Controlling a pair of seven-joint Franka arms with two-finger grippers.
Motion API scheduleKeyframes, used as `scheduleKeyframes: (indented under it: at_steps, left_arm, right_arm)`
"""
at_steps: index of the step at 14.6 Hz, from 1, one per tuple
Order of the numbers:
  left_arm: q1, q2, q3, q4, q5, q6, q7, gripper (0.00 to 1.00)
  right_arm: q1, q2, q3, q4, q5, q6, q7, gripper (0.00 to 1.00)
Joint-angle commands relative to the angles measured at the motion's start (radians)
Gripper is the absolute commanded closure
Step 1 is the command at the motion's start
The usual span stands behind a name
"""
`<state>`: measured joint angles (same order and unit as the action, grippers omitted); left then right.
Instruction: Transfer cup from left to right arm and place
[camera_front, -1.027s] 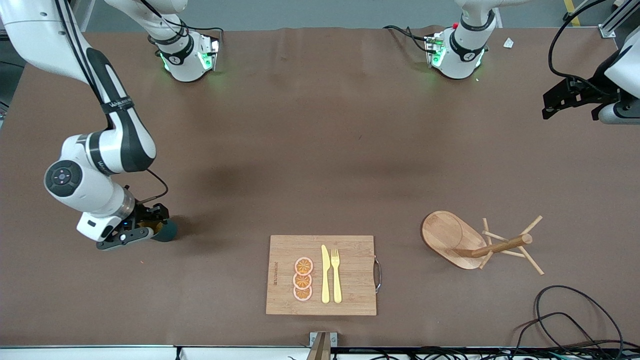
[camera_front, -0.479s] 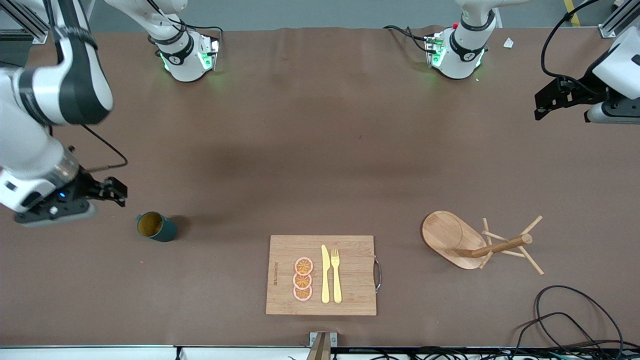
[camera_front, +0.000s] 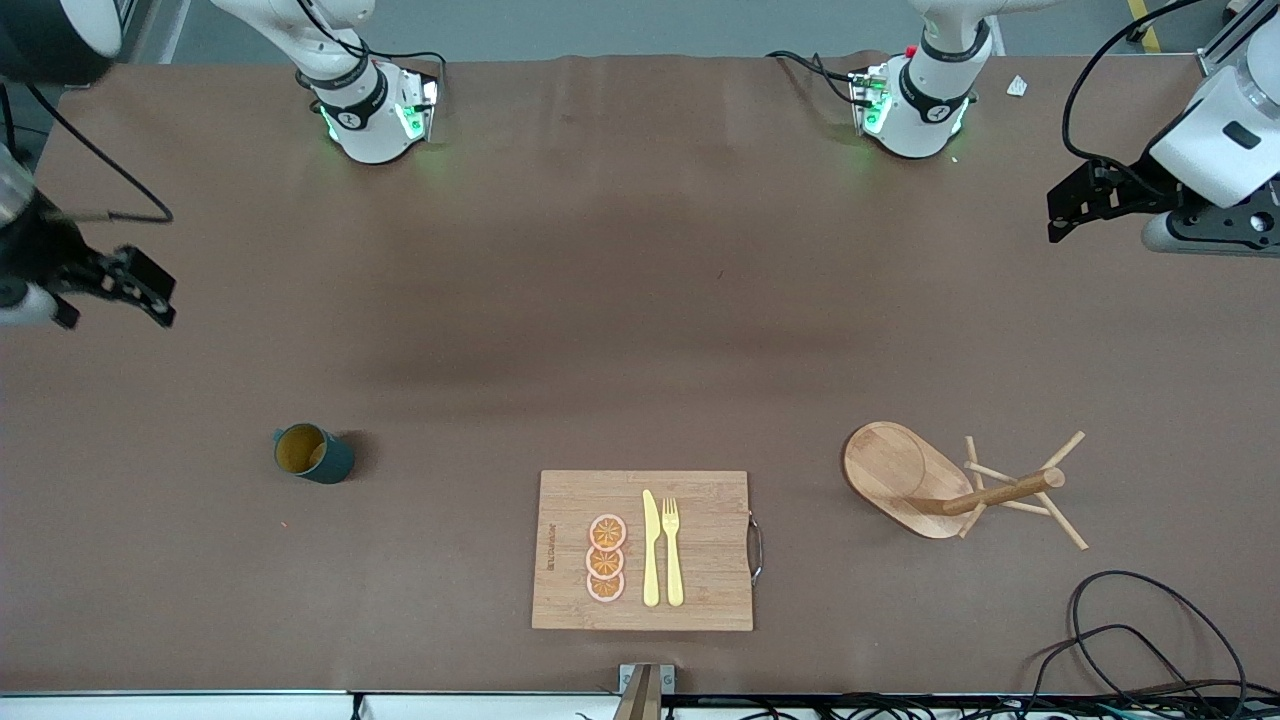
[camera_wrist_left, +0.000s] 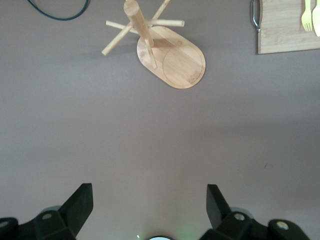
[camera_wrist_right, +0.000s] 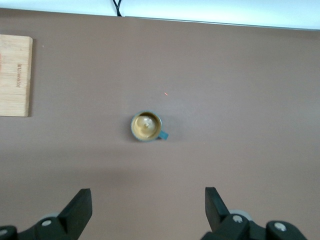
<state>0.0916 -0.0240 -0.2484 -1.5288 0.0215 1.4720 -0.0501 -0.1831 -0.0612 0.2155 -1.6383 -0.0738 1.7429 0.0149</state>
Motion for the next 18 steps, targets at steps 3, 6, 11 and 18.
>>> scheduleKeyframes:
  at_steps: [3,6,11,18]
  left_arm:
    - [0.008,-0.053,-0.005,-0.047,-0.015,0.005,-0.008,0.0]
    - [0.011,-0.047,-0.003,-0.039,-0.014,0.005,-0.001,0.0]
    - [0.013,-0.044,0.008,-0.036,-0.014,0.005,0.001,0.0]
    - [0.013,-0.031,0.009,-0.017,-0.008,-0.001,0.007,0.0]
  right_arm:
    - [-0.009,-0.078,-0.016,-0.012,0.028,-0.052,0.026,0.0]
    - [0.155,-0.081,-0.215,-0.015,0.054,-0.059,0.025,0.0]
    - [0.209,-0.069,-0.278,-0.037,0.052,0.015,0.014,0.0]
    - [0.201,-0.052,-0.272,-0.055,0.052,0.021,0.022,0.0]
